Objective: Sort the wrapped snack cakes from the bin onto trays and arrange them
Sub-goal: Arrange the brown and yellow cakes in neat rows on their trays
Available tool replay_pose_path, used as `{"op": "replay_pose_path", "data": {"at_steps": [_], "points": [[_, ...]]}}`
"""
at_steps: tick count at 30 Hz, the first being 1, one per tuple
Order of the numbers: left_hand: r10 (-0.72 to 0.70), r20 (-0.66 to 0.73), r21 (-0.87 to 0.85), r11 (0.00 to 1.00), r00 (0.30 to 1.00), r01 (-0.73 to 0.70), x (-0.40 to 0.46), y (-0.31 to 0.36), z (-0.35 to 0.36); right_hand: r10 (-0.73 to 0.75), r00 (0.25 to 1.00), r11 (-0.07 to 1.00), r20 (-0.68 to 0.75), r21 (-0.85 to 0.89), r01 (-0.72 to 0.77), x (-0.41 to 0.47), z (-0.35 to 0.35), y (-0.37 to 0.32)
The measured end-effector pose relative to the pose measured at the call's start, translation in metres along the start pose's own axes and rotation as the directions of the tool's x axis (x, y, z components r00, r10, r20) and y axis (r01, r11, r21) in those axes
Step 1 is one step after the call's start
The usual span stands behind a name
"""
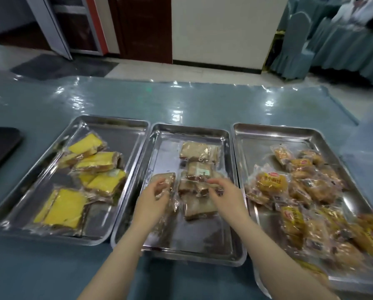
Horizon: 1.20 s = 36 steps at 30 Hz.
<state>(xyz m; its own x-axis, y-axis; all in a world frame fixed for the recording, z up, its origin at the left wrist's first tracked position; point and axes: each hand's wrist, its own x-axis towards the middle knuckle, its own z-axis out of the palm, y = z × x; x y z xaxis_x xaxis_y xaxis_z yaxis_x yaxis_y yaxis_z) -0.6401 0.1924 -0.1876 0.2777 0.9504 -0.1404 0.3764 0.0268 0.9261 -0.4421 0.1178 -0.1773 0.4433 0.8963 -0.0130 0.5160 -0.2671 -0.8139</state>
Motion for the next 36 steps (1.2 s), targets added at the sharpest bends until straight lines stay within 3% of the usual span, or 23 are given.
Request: {"op": "replay_pose_path", "data": {"at_steps": [7,11,21,27,31,33,36], "points": [[-0.031,-0.022,-0.051,0.998,0.999,0.029,0.044,0.002,-0.014,0.013,1.000,0.997,-0.005,-0.076,-0.013,0.044,0.011,-0.005],[-0.038,-0.004,-0.021,0.999,0.999,0.038,0.076,0.005,-0.015,0.100,0.994,0.991,-0.036,-0.090,-0.102,0.083,0.012,0.001],[-0.062,0.225,0.166,0.986,0.972,0.024,0.169,0.001,0.024,0.293,0.955,0.948,-0.046,-0.113,-0.297,0.168,0.028,0.030],[0.013,0.241,0.298,0.950,0.970,-0.087,0.207,-0.013,0.035,0.199,0.979,0.976,0.052,-0.098,-0.194,0.207,0.060,0.019],[0.007,0.100,0.379,0.924,0.995,-0.045,0.225,-0.020,0.022,0.099,0.978,0.991,0.186,-0.112,-0.079,0.231,0.081,0.004],[0.048,0.081,0.488,0.869,0.996,-0.082,0.232,-0.023,0.018,0.062,0.969,0.989,0.240,-0.143,-0.028,0.240,0.089,0.001],[0.167,0.227,0.754,0.593,0.959,-0.282,0.238,-0.029,0.025,0.016,0.977,0.976,0.213,-0.218,0.032,0.246,0.096,0.002]]}}
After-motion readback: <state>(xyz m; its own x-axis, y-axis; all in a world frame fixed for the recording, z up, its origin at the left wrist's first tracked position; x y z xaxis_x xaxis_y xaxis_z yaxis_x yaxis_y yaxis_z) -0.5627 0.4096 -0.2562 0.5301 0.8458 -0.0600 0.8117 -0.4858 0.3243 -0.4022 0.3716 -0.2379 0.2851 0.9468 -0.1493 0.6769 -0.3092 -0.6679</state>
